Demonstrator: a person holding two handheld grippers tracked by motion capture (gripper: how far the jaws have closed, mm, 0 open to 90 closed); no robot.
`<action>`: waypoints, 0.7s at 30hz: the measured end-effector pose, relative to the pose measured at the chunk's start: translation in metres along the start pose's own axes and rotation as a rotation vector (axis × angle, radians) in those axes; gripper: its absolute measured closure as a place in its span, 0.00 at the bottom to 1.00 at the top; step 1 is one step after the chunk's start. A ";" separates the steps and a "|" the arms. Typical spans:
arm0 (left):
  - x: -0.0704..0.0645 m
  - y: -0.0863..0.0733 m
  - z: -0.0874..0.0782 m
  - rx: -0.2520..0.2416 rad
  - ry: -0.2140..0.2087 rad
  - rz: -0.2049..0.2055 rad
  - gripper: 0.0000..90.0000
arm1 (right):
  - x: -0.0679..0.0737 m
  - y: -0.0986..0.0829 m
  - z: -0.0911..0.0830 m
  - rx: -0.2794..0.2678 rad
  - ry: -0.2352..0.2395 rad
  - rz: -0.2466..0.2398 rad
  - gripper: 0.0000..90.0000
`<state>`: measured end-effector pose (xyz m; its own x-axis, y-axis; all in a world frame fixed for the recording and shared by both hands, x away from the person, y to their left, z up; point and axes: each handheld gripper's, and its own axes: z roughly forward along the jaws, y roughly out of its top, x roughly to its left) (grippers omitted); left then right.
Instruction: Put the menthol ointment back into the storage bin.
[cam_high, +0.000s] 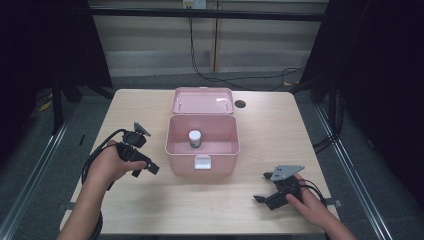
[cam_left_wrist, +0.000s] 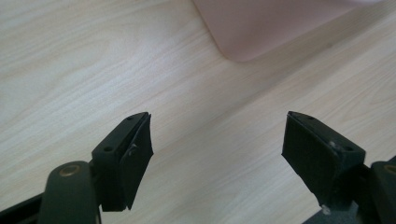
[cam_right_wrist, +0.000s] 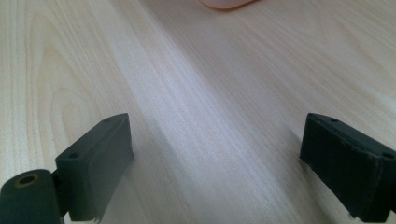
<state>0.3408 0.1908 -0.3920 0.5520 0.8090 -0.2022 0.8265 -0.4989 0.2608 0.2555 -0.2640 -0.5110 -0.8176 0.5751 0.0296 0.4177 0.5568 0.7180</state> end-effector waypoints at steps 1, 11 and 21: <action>0.002 -0.003 0.006 0.003 0.000 0.000 0.26 | 0.000 0.000 0.000 0.000 0.000 0.000 0.10; 0.004 -0.016 0.026 -0.047 -0.022 -0.011 0.26 | 0.000 0.000 0.000 0.000 0.000 0.000 0.10; 0.007 -0.025 0.039 -0.055 -0.051 -0.019 0.27 | 0.000 0.000 0.000 0.000 0.000 -0.002 0.10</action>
